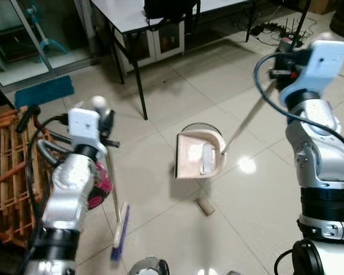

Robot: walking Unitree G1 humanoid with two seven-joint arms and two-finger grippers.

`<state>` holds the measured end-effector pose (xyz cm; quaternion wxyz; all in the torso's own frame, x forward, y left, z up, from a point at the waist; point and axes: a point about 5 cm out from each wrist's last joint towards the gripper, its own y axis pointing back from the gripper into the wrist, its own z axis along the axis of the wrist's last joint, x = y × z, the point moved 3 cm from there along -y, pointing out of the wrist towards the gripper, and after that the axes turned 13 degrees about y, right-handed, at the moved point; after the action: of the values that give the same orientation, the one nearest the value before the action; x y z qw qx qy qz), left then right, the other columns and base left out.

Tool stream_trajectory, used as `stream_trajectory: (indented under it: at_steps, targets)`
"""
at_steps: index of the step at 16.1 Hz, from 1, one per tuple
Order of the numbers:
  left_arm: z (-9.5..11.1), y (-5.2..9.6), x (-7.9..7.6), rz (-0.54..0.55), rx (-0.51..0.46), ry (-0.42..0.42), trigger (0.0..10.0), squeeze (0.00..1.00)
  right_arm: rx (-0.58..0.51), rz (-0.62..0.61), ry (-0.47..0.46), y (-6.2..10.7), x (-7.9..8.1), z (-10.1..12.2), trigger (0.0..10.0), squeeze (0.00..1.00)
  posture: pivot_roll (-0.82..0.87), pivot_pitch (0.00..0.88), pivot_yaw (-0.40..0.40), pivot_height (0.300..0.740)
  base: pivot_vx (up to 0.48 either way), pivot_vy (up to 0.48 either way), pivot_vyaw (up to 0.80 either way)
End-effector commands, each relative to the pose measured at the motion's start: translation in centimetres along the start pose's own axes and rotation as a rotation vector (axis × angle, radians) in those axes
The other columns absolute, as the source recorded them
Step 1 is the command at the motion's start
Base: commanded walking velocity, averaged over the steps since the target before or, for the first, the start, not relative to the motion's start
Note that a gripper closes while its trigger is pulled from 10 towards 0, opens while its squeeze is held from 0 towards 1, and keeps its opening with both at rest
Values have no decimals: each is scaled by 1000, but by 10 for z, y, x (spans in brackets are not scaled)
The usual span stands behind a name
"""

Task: Sweep floor

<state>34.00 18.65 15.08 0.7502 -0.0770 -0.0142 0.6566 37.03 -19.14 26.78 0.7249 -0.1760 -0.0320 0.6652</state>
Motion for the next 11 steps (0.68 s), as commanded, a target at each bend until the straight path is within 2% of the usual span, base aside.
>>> stream_trajectory:
  at_steps: [1, 7, 11]
  targets:
    - [8, 0, -4, 3, -35, -18, 10000, 0, -61, -15, -9, -5, -1, 20, 10000, 0, -12, 0, 92, 740, 364, 0, 0]
    - [6, 3, -14, 16, -41, -7, 10000, 0, -47, -54, -45, -9, -1, 15, 10000, 0, -5, 0, 88, 740, 383, 0, 0]
    - [5, 5, -12, 28, -39, -10, 10000, 0, -36, -53, -57, -11, 0, 10, 10000, 0, -1, 0, 83, 740, 394, 0, 0]
